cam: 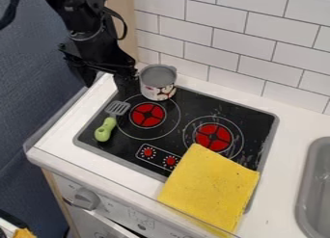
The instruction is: Put the yellow cloth between the burners of the stove.
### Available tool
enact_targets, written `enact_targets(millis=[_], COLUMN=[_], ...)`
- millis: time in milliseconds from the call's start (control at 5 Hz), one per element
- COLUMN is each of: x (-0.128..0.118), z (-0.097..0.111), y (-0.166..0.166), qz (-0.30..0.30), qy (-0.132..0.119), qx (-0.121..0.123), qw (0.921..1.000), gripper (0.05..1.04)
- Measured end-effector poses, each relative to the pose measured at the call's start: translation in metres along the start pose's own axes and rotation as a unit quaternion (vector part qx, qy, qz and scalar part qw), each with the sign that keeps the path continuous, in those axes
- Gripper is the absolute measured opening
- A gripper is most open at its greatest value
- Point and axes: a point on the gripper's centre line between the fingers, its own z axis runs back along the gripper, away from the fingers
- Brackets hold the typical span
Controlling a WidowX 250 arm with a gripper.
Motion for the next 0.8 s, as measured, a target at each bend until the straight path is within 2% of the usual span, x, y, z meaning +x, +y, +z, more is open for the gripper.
enact_targets(millis=[200,400,600,800], x=[-0.006,-0.027,-0.046,-0.060], z=[-0.006,-0.001,-0.003,-0.007], y=[-0.001,-0.032,-0.065,-0.104], qz=[0.004,-0.006,-0.011,-0.033], qy=[0.014,0.036,0.045,0.047], qx=[-0.003,-0.014,-0.009,-0.021], qw=[0.9999,0.9992,0.9989,0.9981], gripper=[1.000,1.000,1.000,1.000])
